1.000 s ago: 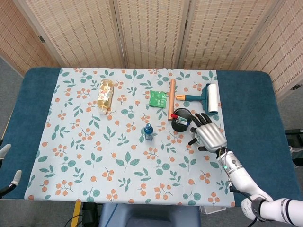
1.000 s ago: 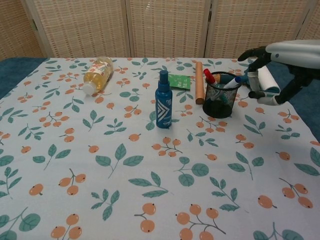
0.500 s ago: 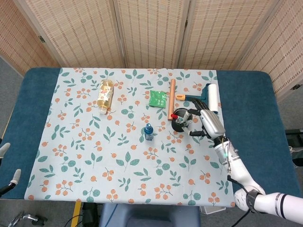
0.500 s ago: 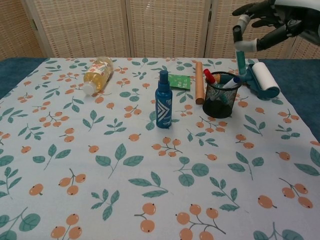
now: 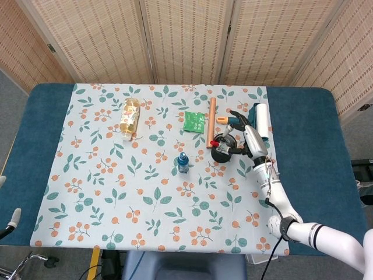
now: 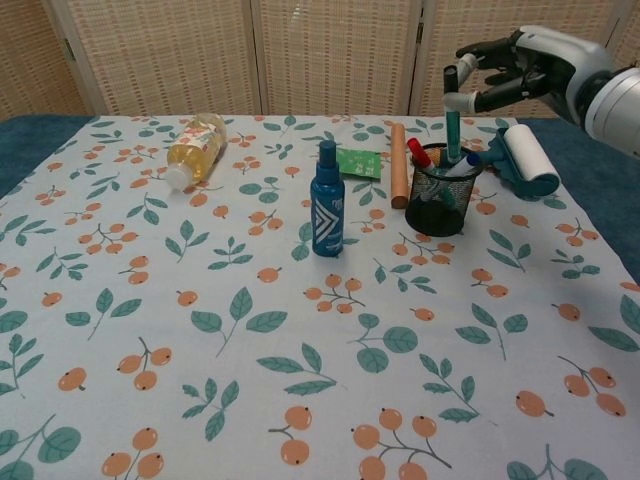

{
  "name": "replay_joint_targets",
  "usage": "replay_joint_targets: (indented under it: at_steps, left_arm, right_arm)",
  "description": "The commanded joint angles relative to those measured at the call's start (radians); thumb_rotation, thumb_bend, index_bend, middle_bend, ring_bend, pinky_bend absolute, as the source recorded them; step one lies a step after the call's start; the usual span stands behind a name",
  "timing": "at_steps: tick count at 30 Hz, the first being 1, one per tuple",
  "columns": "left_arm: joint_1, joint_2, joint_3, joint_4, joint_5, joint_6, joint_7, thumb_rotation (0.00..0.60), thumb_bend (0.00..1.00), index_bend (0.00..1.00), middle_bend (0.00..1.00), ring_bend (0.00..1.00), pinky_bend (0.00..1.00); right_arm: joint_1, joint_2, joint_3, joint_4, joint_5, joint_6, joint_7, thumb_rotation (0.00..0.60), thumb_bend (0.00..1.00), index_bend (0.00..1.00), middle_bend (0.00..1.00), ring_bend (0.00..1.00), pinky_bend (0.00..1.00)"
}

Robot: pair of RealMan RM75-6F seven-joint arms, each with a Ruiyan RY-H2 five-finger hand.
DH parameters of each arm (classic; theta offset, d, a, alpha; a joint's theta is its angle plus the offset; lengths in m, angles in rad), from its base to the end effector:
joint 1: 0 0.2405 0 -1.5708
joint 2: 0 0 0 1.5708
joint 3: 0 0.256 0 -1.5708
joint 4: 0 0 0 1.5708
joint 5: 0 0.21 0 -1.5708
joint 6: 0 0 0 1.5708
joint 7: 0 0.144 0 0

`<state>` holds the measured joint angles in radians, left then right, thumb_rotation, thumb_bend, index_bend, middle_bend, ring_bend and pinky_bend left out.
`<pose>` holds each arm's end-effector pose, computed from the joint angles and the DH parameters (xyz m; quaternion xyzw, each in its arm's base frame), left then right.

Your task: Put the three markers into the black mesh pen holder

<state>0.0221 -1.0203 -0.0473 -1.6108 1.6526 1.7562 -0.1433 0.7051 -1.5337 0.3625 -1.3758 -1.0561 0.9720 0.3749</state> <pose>-0.2974 0.1430 0.2146 -0.5639 -0.3186 -0.4790 0.5924 -0.1619 -0.3926 0.0346 0.4827 -0.5930 0.5568 0.3245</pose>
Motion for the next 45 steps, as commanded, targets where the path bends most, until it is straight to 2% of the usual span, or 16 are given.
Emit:
replay_joint_targets:
  at_steps: [1, 3, 4, 7, 8, 13, 18, 22, 26, 29, 33, 38, 45]
  left_arm:
    - [0.001, 0.0, 0.0, 0.0, 0.001, 0.002, 0.0, 0.6, 0.42, 0.0, 0.02, 0.01, 0.27]
    - [0.0, 0.0, 0.0, 0.0, 0.001, 0.0, 0.0, 0.6, 0.42, 0.0, 0.02, 0.01, 0.27]
    - [0.0, 0.0, 0.0, 0.0, 0.0, -0.002, 0.001, 0.6, 0.42, 0.0, 0.02, 0.01, 0.27]
    - [-0.002, 0.0, 0.0, 0.0, 0.0, -0.006, -0.001, 0.6, 0.42, 0.0, 0.02, 0.01, 0.27]
    - [-0.003, 0.0, 0.0, 0.001, -0.001, -0.008, -0.001, 0.6, 0.42, 0.0, 0.02, 0.01, 0.27]
    - [-0.005, -0.002, -0.001, 0.006, 0.0, -0.01, 0.001, 0.6, 0.42, 0.0, 0.02, 0.01, 0.27]
    - [-0.014, -0.009, -0.002, 0.006, -0.001, -0.024, 0.009, 0.6, 0.42, 0.0, 0.02, 0.01, 0.27]
    - [-0.022, -0.018, 0.002, -0.001, 0.006, -0.038, 0.035, 0.6, 0.42, 0.0, 0.02, 0.01, 0.27]
    - [-0.032, -0.03, 0.002, -0.006, 0.001, -0.061, 0.064, 0.6, 0.42, 0.0, 0.02, 0.01, 0.27]
    - [-0.041, -0.04, 0.002, -0.008, -0.006, -0.082, 0.095, 0.6, 0.42, 0.0, 0.02, 0.01, 0.27]
    - [-0.052, -0.056, 0.002, -0.007, -0.008, -0.102, 0.13, 0.6, 0.42, 0.0, 0.02, 0.01, 0.27]
    - [-0.06, -0.067, 0.005, -0.006, -0.007, -0.116, 0.152, 0.6, 0.42, 0.0, 0.02, 0.01, 0.27]
    - [-0.065, -0.07, 0.005, -0.003, -0.005, -0.118, 0.148, 0.6, 0.42, 0.0, 0.02, 0.01, 0.27]
  right_arm:
    - [0.001, -0.034, -0.016, 0.06, -0.007, -0.016, 0.004, 0.6, 0.31, 0.58, 0.05, 0.0, 0.0]
    - [0.0, -0.038, -0.032, 0.082, -0.017, -0.033, 0.001, 0.6, 0.3, 0.52, 0.02, 0.0, 0.0]
    - [0.001, -0.036, -0.042, 0.094, -0.021, -0.051, -0.005, 0.6, 0.29, 0.43, 0.01, 0.0, 0.0]
    - [0.003, -0.028, -0.054, 0.105, -0.021, -0.077, -0.027, 0.6, 0.26, 0.07, 0.0, 0.0, 0.0]
    - [0.0, -0.026, -0.055, 0.103, -0.026, -0.074, -0.031, 0.6, 0.25, 0.01, 0.0, 0.0, 0.0]
    - [-0.033, 0.024, -0.065, 0.042, -0.067, 0.001, -0.096, 0.6, 0.22, 0.0, 0.0, 0.0, 0.0]
    - [-0.145, 0.179, -0.082, -0.151, -0.178, 0.208, -0.161, 0.6, 0.2, 0.0, 0.0, 0.0, 0.0]
    - [-0.256, 0.381, -0.154, -0.335, -0.286, 0.315, -0.265, 0.6, 0.2, 0.0, 0.0, 0.0, 0.0]
    - [-0.364, 0.517, -0.252, -0.429, -0.353, 0.397, -0.441, 0.6, 0.2, 0.0, 0.0, 0.0, 0.0]
    - [-0.447, 0.509, -0.306, -0.409, -0.377, 0.49, -0.57, 0.6, 0.2, 0.0, 0.0, 0.0, 0.0]
    - [-0.545, 0.438, -0.346, -0.326, -0.367, 0.594, -0.643, 0.6, 0.2, 0.0, 0.0, 0.0, 0.0]
    - [-0.613, 0.355, -0.346, -0.231, -0.348, 0.658, -0.629, 0.6, 0.22, 0.0, 0.0, 0.0, 0.0]
    - [-0.65, 0.35, -0.342, -0.24, -0.377, 0.702, -0.656, 0.6, 0.23, 0.0, 0.0, 0.0, 0.0]
